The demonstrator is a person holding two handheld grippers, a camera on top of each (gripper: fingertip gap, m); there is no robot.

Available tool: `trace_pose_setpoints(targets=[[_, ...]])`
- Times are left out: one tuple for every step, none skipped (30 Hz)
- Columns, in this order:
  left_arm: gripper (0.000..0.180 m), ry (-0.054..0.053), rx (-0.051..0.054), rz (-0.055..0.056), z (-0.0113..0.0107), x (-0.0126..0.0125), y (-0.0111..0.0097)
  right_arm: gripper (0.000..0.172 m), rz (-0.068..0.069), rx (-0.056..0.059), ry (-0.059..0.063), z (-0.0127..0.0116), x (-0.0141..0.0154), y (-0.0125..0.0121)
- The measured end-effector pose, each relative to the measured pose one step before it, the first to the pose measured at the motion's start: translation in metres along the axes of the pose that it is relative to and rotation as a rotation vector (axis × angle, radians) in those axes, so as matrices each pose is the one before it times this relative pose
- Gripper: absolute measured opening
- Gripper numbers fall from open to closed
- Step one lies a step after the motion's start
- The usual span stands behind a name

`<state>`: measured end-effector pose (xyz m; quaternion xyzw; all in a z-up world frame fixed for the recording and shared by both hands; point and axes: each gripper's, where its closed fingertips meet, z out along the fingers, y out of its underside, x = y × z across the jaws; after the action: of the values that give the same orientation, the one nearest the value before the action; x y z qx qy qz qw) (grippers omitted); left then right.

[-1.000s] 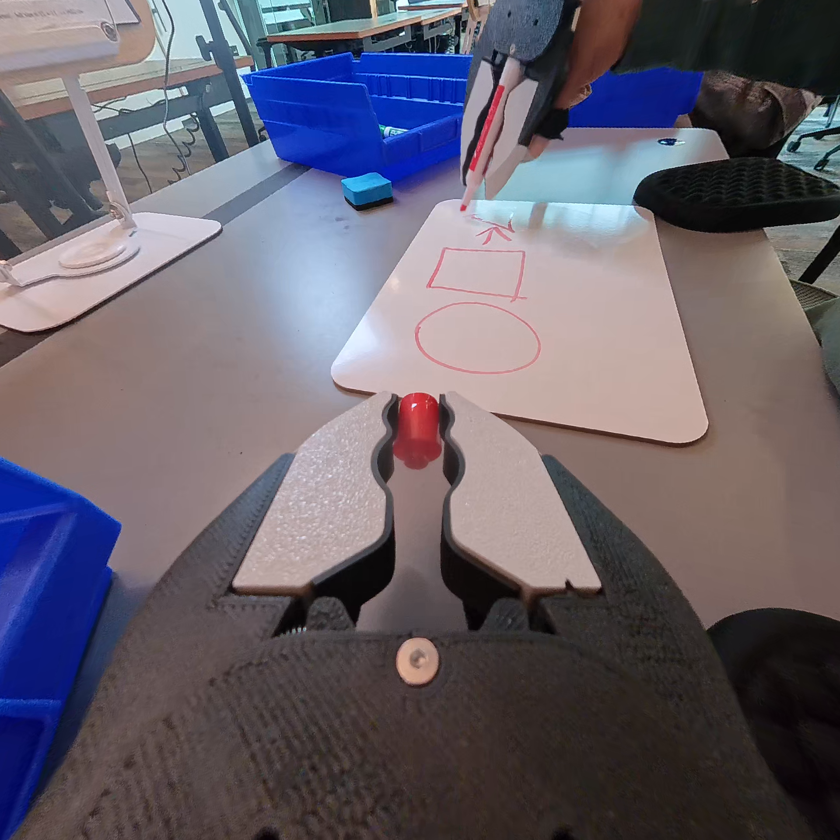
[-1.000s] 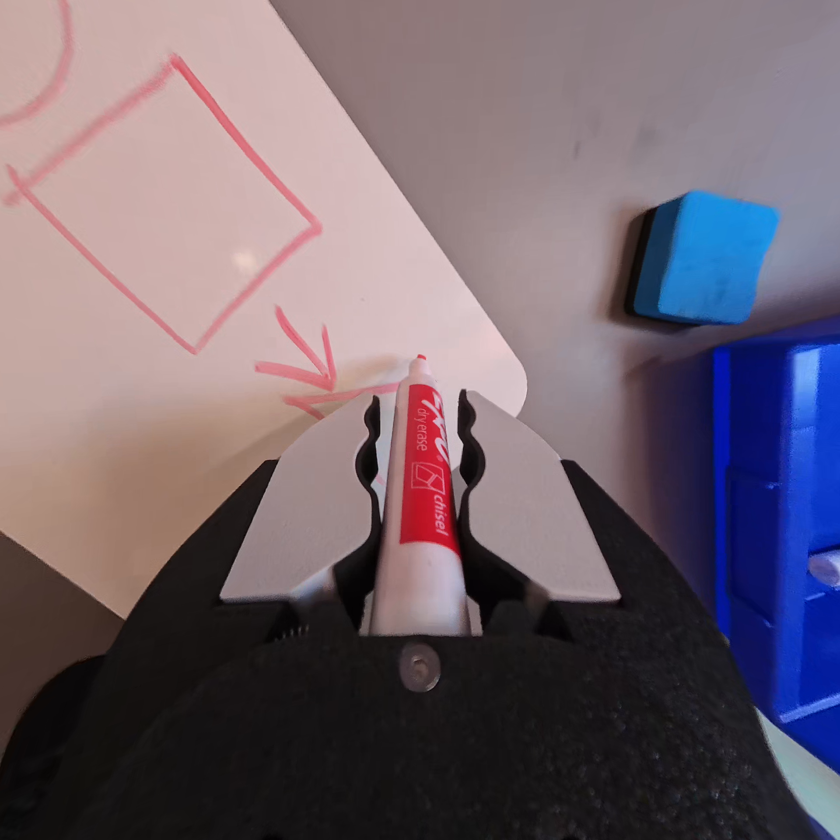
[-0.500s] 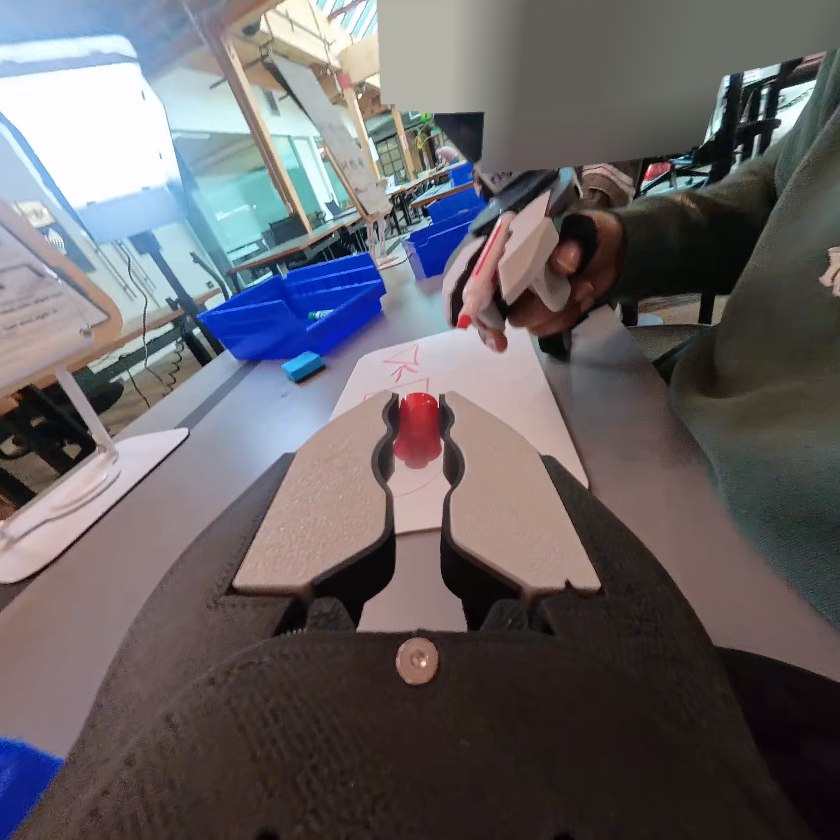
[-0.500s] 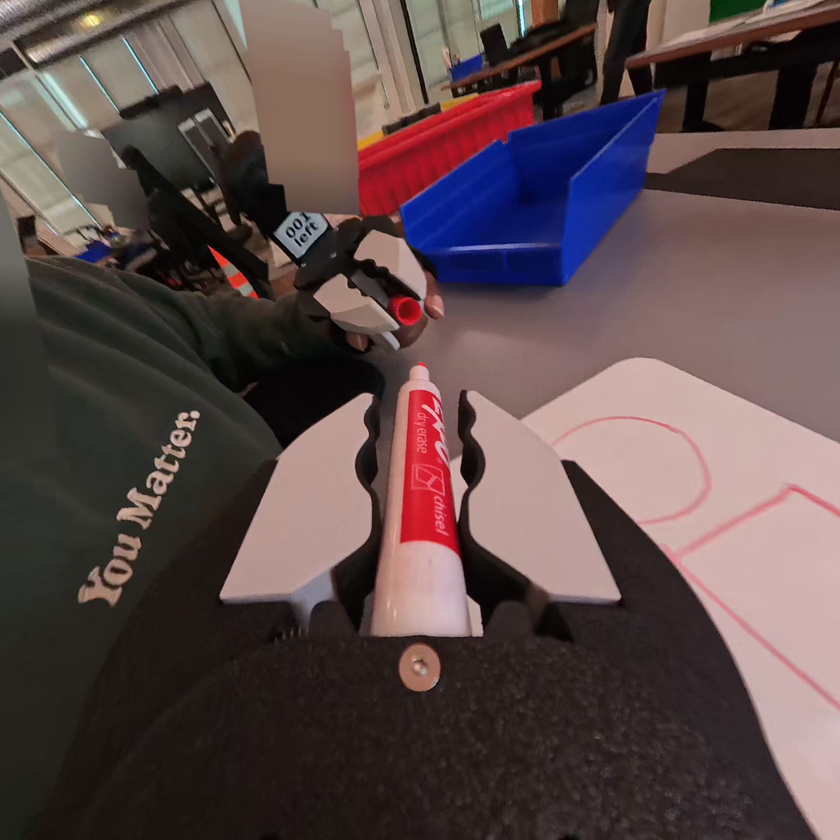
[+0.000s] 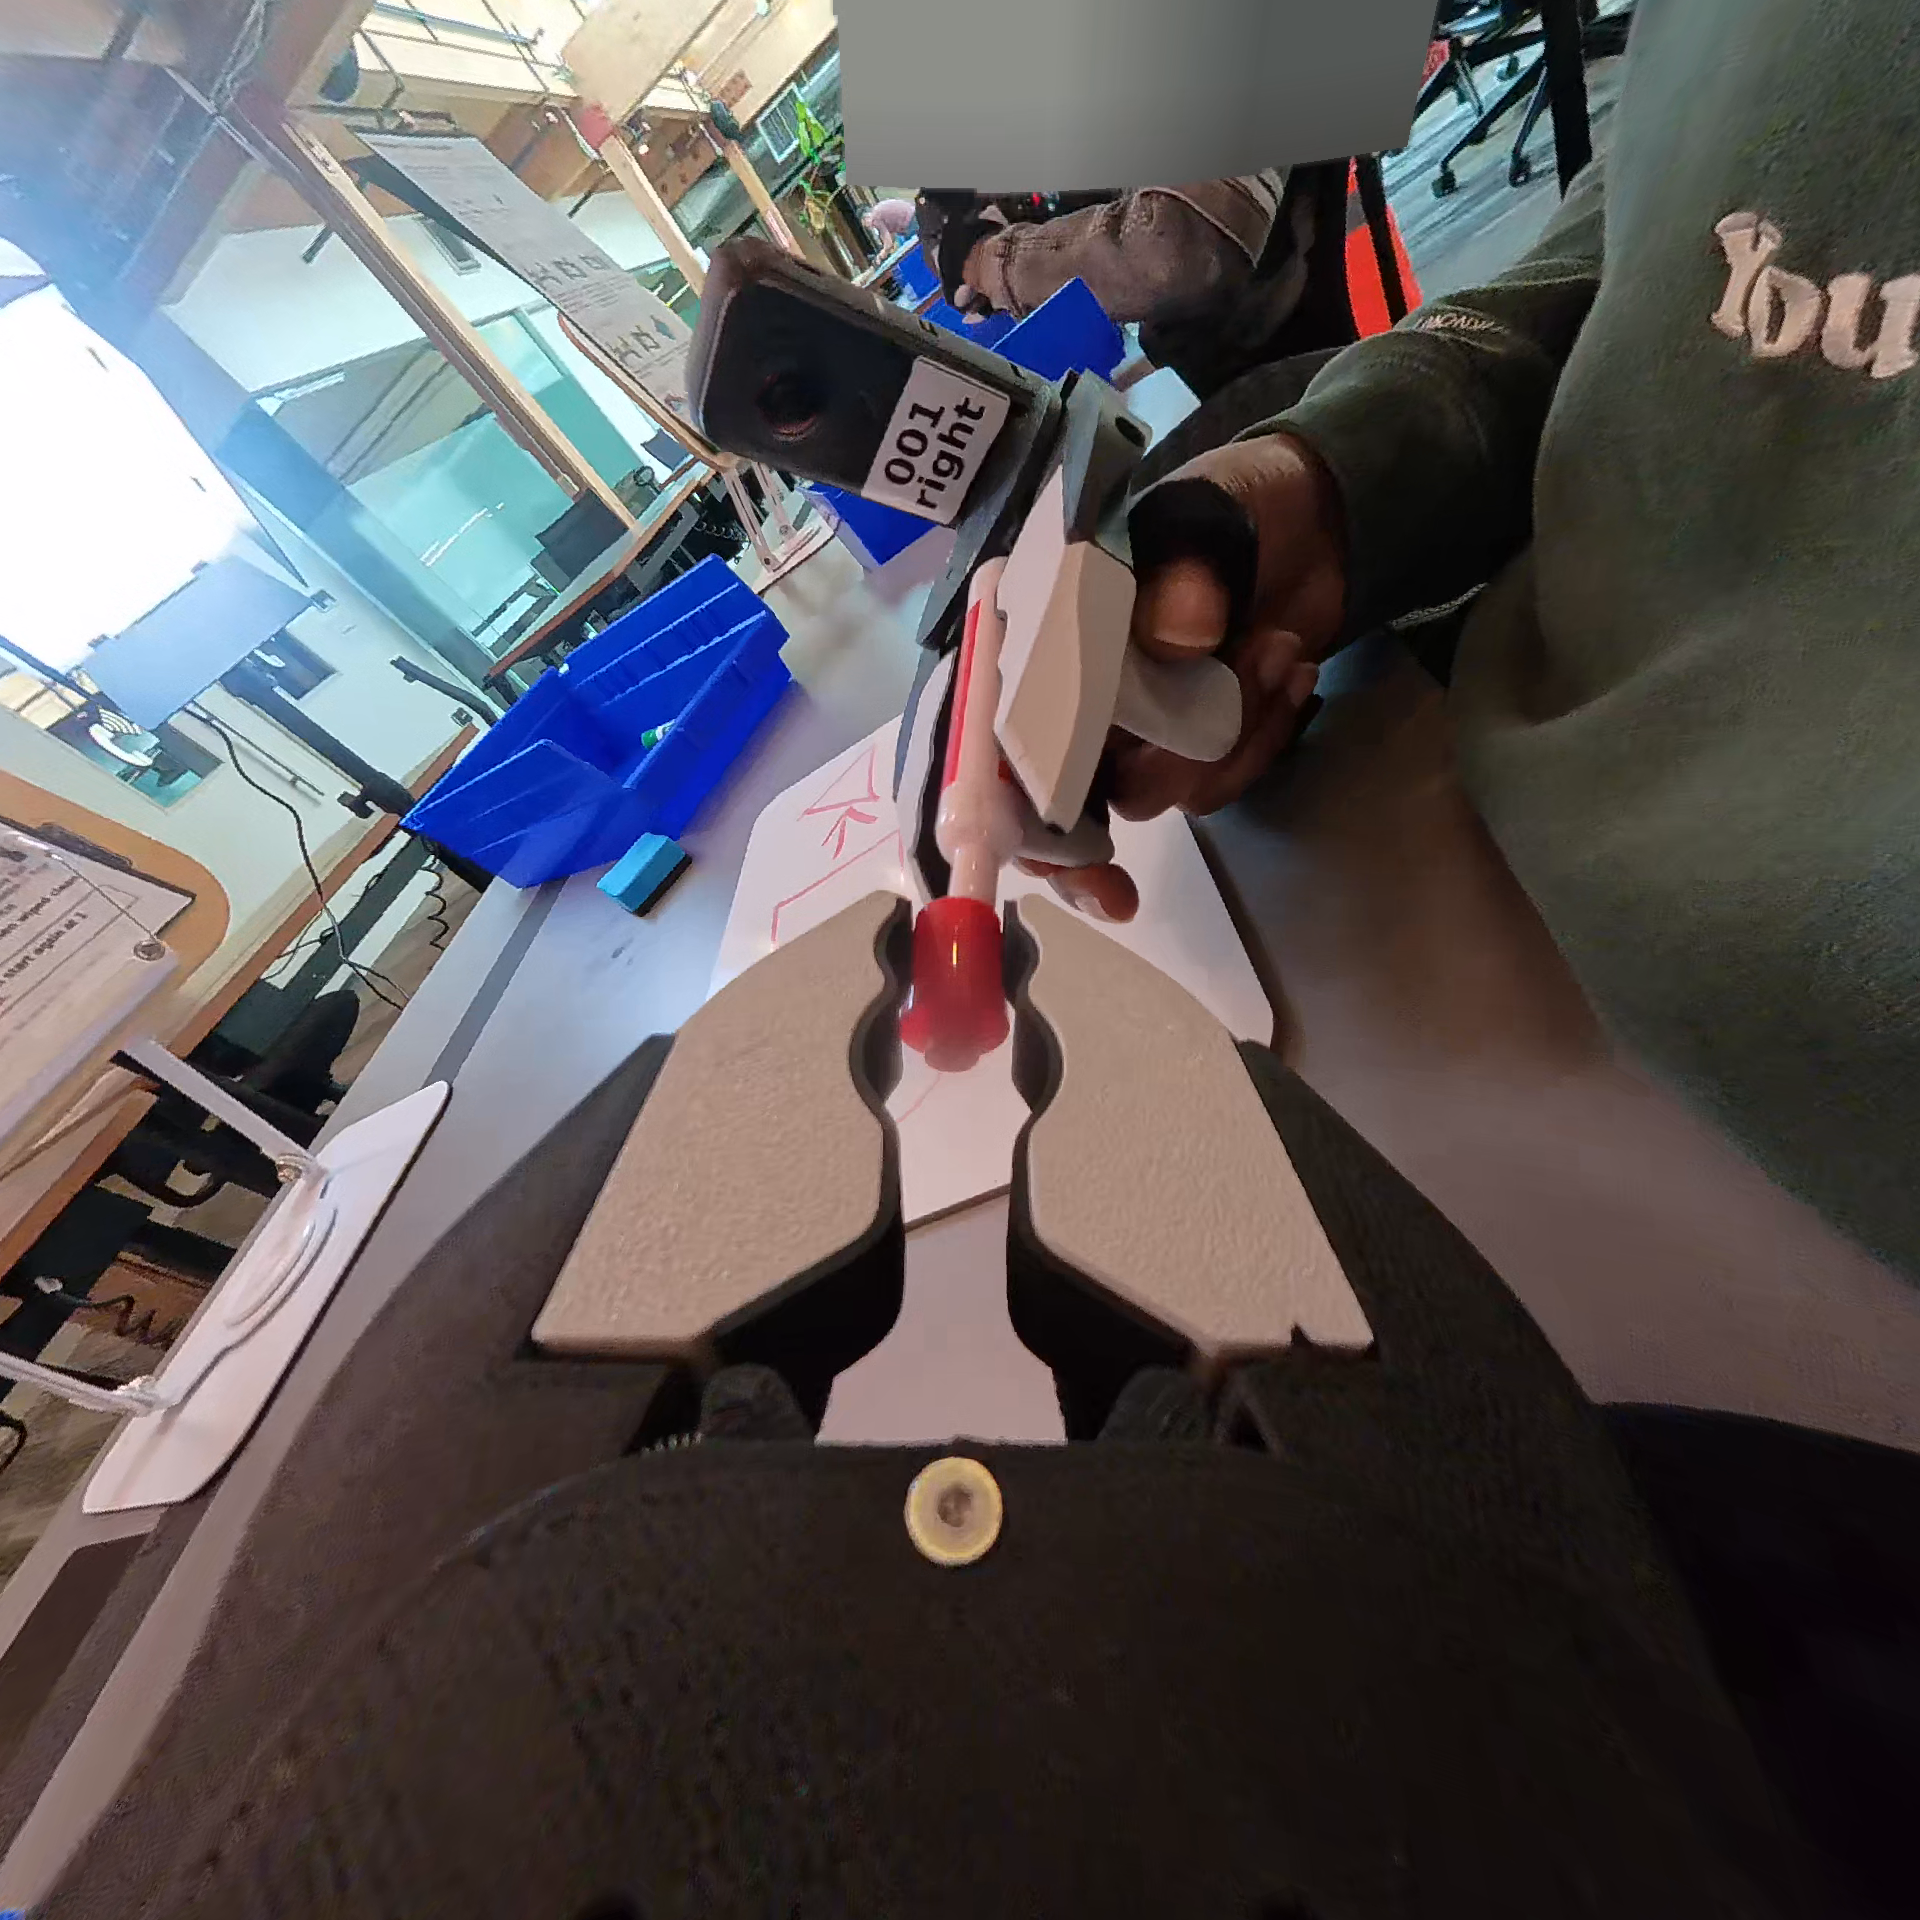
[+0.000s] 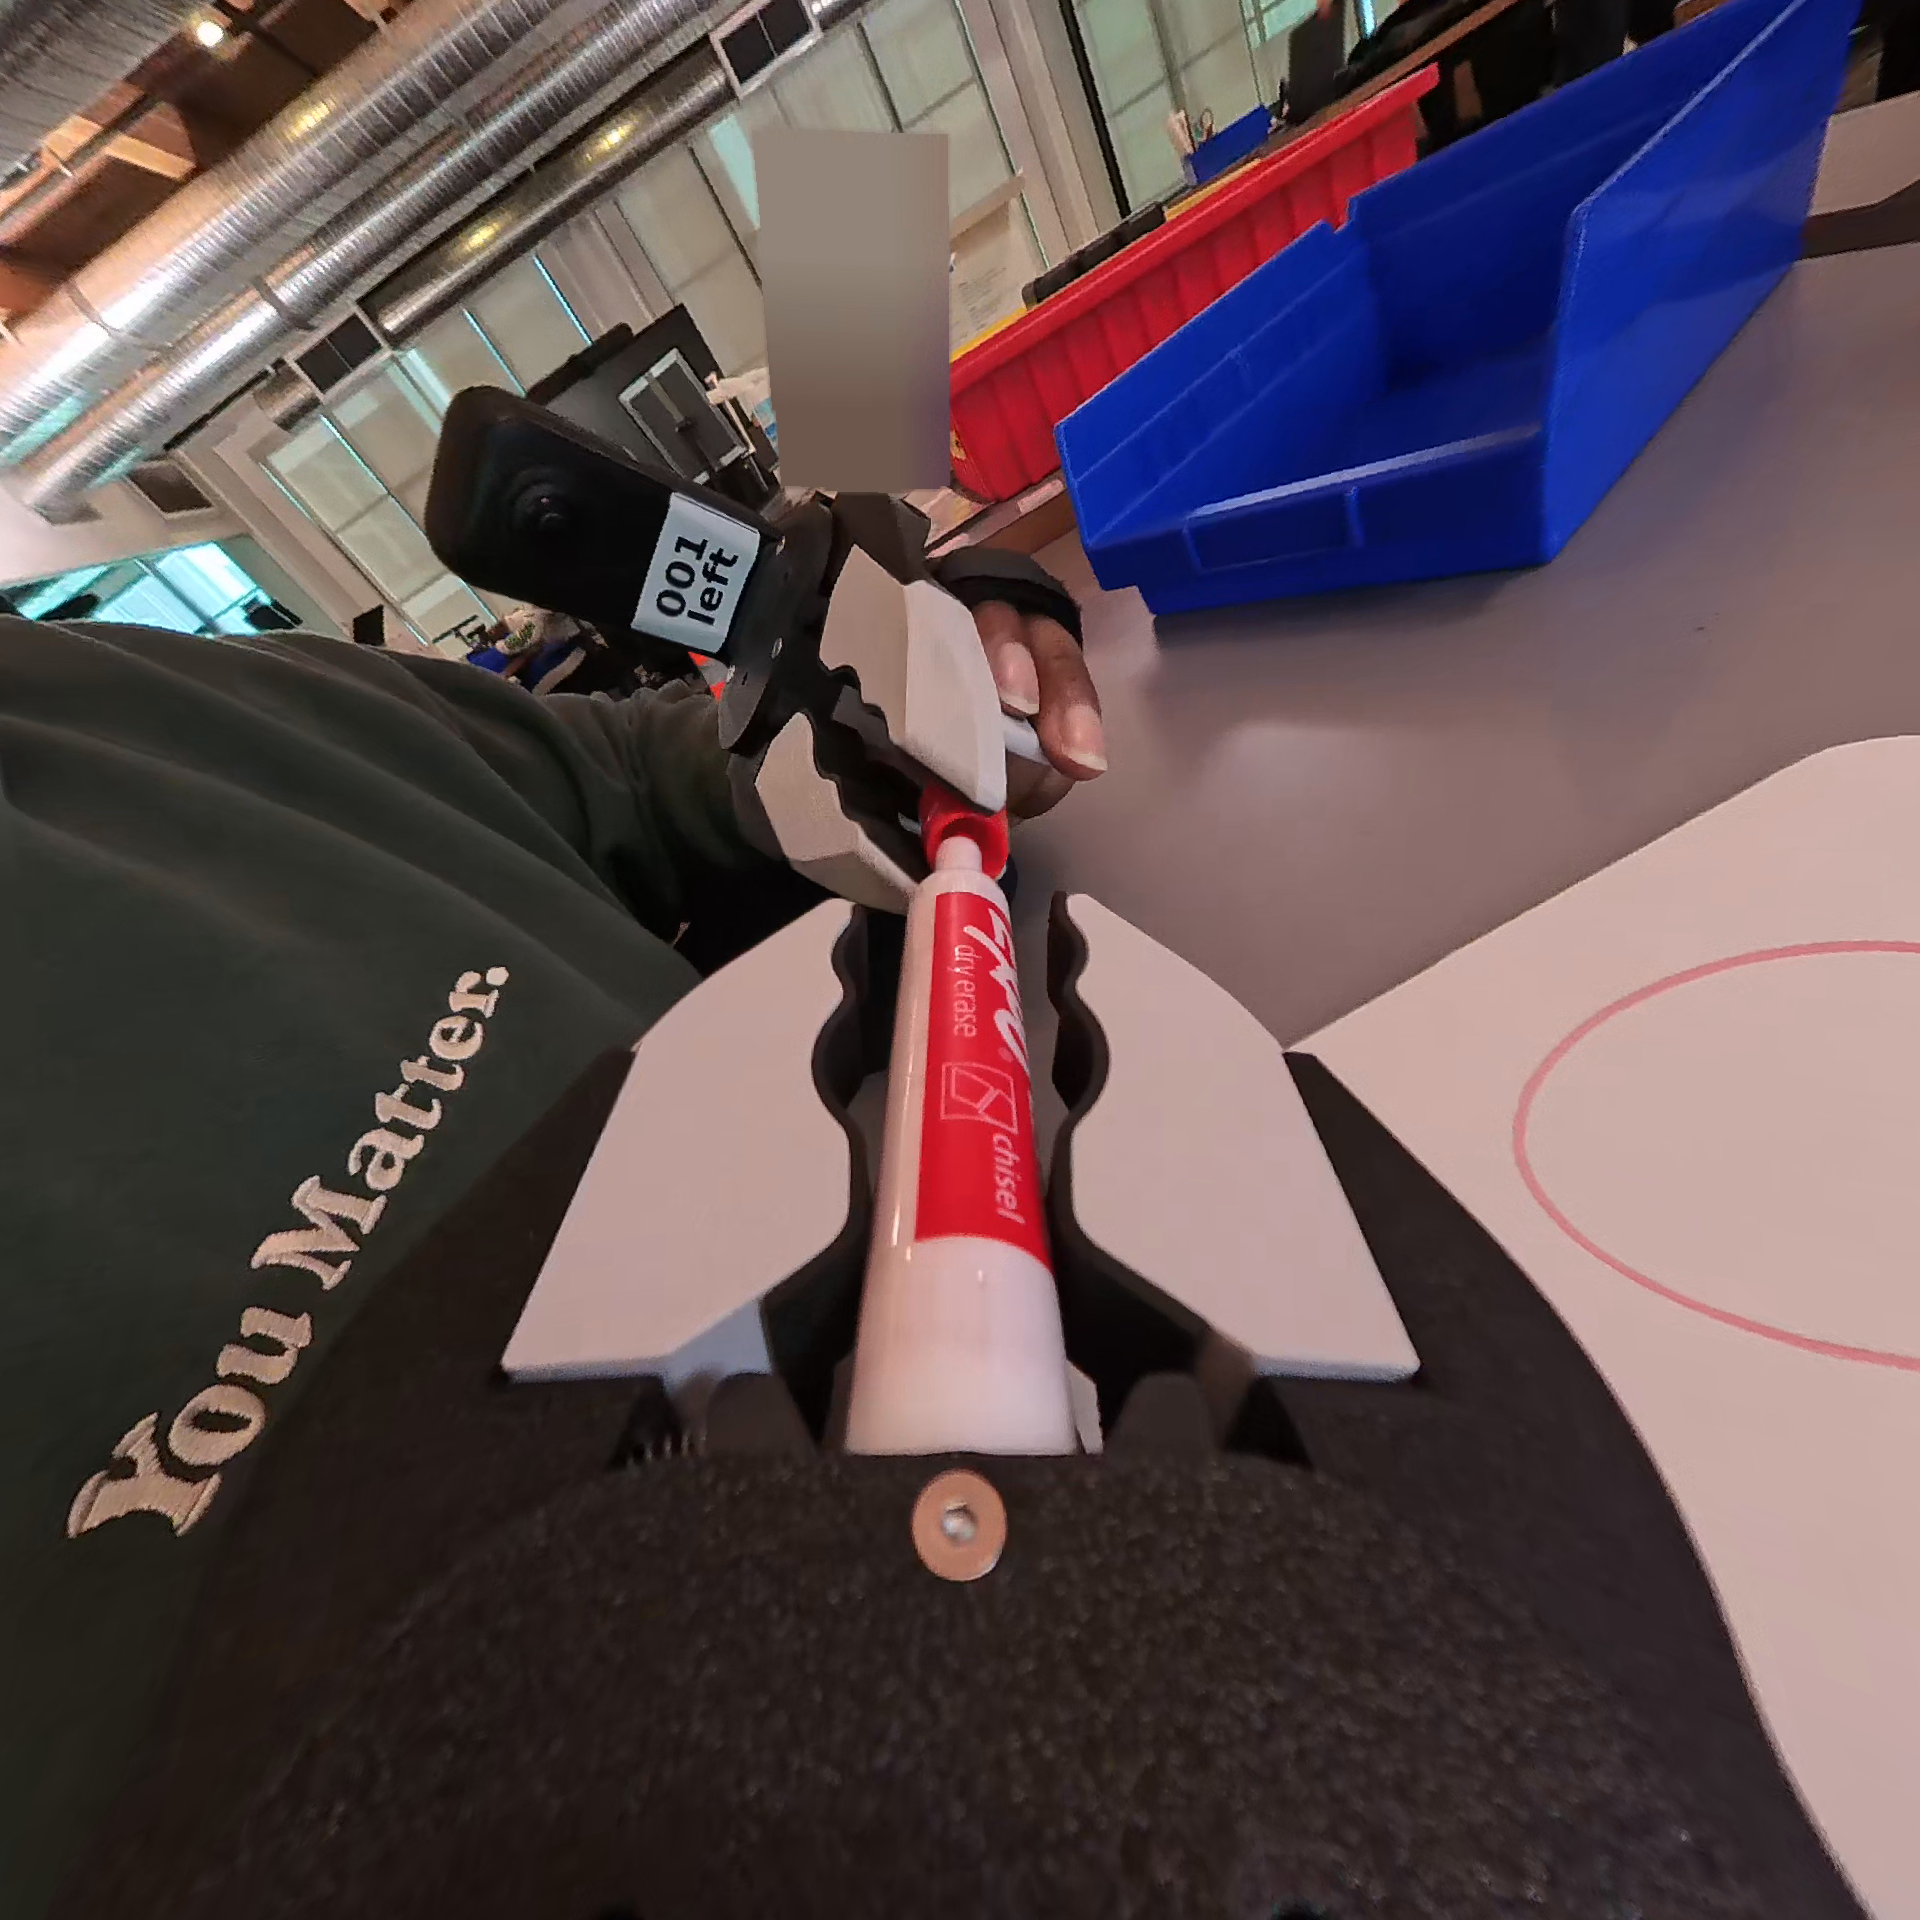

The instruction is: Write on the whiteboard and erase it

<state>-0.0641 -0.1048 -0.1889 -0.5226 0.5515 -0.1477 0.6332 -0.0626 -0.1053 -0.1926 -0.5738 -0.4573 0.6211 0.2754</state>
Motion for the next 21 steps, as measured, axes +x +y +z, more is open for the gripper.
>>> trace_pose_setpoints(targets=[[0.017,0.0054,-0.0024,0.0186,0.00040,0.00260,-0.00121,0.033,0.0018,-0.0026,-0.0061,0.00189,-0.00161,0.00074],[0.017,0.0040,-0.0015,0.0261,0.00092,0.00323,-0.00180,0.033,0.0063,-0.0078,-0.0096,0.00226,-0.00187,0.00153],[0.016,0.0095,-0.0073,0.0270,0.00101,0.00419,-0.00106,0.034,0.0066,-0.0142,-0.0094,0.00289,-0.00206,0.00281],[0.016,-0.0066,-0.0129,0.0240,-0.00024,0.00084,0.00053,0.033,0.0063,0.0079,0.0027,0.00063,0.00006,-0.00055],[0.016,-0.0006,-0.0017,0.0111,-0.00077,0.00055,-0.00051,0.033,0.0117,-0.0030,-0.0073,0.00050,-0.00089,0.00073],[0.016,0.0047,-0.0046,-0.0035,-0.00070,0.00057,-0.00052,0.033,0.0165,0.0041,-0.0094,0.00057,-0.00103,0.00027],[0.016,0.0043,0.0022,-0.0056,-0.00102,0.00026,-0.00140,0.033,0.0220,0.0051,-0.0155,0.00063,-0.00159,0.00031],[0.015,0.0100,0.0032,-0.0125,-0.00081,0.00128,-0.00140,0.033,0.0247,-0.0024,-0.0186,0.00060,-0.00185,0.00122],[0.014,0.0112,0.0036,-0.0155,-0.00035,0.00185,-0.00187,0.033,0.0199,-0.0006,-0.0150,0.00073,-0.00138,0.00109],[0.000,0.0252,0.0176,0.0037,0.00016,0.00509,-0.00462,0.033,0.0123,-0.0207,-0.0067,0.00267,-0.00064,0.00459],[0.000,-0.0016,0.0000,0.0192,0.00068,0.00183,-0.00198,0.033,0.0237,-0.0095,-0.0325,0.00265,-0.00491,0.00266],[0.000,-0.0155,-0.0019,0.0237,-0.00026,-0.00230,-0.00126,0.033,0.0105,0.0205,-0.0073,-0.00011,-0.00124,-0.00193],[0.000,-0.0199,0.0067,0.0169,-0.00006,-0.00299,-0.00329,0.033,0.0067,0.0238,-0.0139,-0.00049,-0.00244,-0.00281],[0.000,-0.0124,0.0023,0.0044,0.00043,-0.00241,-0.00263,0.033,0.0193,0.0182,-0.0221,-0.00024,-0.00227,-0.00191],[0.000,-0.0074,0.0021,-0.0081,0.00053,-0.00204,-0.00174,0.033,0.0265,0.0075,-0.0229,0.00068,-0.00164,-0.00015],[0.000,-0.0105,0.0054,-0.0030,0.00000,-0.00279,-0.00067,0.033,0.0083,0.0180,-0.0078,-0.00006,-0.00038,-0.00243],[0.000,-0.0140,0.0137,-0.0024,-0.00045,-0.00335,-0.00180,0.033,-0.0037,0.0246,-0.0089,0.00025,-0.00123,-0.00347],[0.000,-0.0024,0.0121,-0.0043,-0.00068,-0.00238,-0.00196,0.033,0.0043,0.0134,-0.0196,0.00050,-0.00174,-0.00237],[0.000,-0.0026,0.0071,-0.0112,-0.00061,-0.00267,-0.00102,0.033,0.0093,0.0145,-0.0151,0.00050,-0.00048,-0.00250],[0.000,-0.0025,0.0051,-0.0098,-0.00102,-0.00242,0.00013,0.033,0.0089,0.0151,-0.0052,-0.00019,0.00099,-0.00261],[0.003,-0.0061,0.0180,-0.0181,-0.00211,-0.00292,-0.00111,0.033,0.0041,0.0152,-0.0031,-0.00110,0.00061,-0.00266]])
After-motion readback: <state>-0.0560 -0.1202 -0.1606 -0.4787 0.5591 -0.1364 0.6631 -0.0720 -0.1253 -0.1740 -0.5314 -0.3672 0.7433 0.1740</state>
